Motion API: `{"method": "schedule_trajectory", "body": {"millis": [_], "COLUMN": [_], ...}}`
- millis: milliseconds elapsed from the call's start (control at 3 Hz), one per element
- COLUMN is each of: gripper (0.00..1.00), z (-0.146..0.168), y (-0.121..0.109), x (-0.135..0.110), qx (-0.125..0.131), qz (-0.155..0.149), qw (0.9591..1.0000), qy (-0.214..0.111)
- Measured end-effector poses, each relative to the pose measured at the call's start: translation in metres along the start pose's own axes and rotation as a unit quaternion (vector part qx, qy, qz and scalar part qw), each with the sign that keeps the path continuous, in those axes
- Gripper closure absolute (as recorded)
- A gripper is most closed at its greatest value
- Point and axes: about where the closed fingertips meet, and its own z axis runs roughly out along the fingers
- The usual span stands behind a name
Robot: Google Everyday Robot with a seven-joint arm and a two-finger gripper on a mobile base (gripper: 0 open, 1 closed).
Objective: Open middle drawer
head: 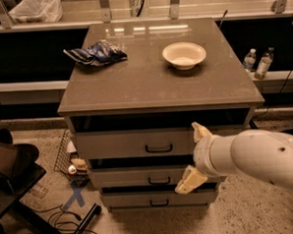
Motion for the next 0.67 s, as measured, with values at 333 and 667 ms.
{"method": "schedule_trajectory", "body": {"millis": [333, 667], "gripper": [0.00, 0.00], "z": [0.038, 0.081], "y": [0.012, 0.023], "x": [0.045, 0.096], "qx": [0.012, 0.002], "qz": [-0.016, -0.045], "qw": [0.9991, 0.9969], "qy": [-0.037, -0.064]}}
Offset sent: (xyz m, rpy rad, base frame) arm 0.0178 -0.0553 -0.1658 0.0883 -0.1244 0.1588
